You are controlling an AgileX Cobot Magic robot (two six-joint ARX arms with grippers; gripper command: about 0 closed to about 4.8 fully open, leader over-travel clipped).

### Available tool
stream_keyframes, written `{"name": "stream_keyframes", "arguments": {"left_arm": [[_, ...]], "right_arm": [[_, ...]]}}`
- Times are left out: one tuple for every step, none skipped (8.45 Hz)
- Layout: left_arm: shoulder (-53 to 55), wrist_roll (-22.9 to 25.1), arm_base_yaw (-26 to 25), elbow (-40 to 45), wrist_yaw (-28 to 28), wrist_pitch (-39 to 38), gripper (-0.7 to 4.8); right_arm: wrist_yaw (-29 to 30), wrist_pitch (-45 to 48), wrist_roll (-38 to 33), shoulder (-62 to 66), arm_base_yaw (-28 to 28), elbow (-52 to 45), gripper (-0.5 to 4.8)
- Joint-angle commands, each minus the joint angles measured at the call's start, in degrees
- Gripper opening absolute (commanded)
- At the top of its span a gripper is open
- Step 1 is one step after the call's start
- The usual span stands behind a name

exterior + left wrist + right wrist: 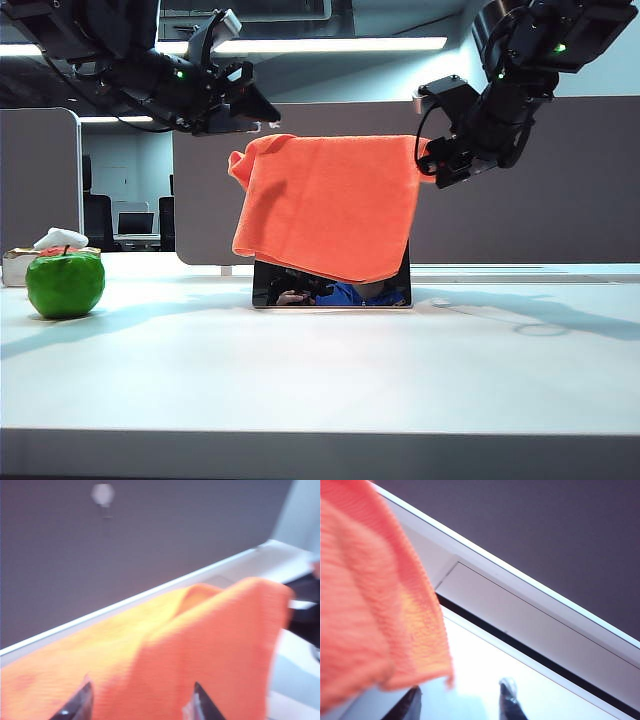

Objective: Pick up the cloth from the table and use it to cover the mirror.

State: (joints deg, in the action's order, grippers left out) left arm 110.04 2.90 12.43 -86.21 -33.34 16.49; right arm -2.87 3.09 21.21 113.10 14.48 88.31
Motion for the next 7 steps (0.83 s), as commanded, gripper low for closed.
{"name": "stream_keyframes", "arguments": {"left_arm": [[-0.39,3.26,0.0,-0.28,-1.07,-2.12,2.53],[-0.39,6.43,0.0,-0.31,2.69,-2.03,2.52],[-0.37,8.59,0.0,-0.35,4.24,-2.03,2.52],[-0.26,13.35,0.0,-0.35,5.53,-2.03,2.51],[0.0,15.91,0.0,-0.46,5.7,-2.05,2.46],[0.74,21.42,0.0,-0.52,4.94,-2.4,2.46],[0.92,22.67,0.0,-0.55,4.85,-2.8,2.46]], "right_arm": [[0.07,-0.09,-1.11,-0.42,0.35,0.31,2.04],[0.2,-0.07,-1.75,-0.5,0.83,0.31,2.03],[0.33,-0.04,-1.75,-0.52,0.87,0.31,2.04],[0.46,-0.5,-1.75,-1.03,1.22,0.31,2.04],[0.37,-0.59,-1.75,-1.42,1.6,0.31,2.03],[0.37,-1.18,-1.7,-3.26,1.86,0.33,2.03],[0.35,-1.6,-1.73,-4.02,1.88,0.31,2.03]]}}
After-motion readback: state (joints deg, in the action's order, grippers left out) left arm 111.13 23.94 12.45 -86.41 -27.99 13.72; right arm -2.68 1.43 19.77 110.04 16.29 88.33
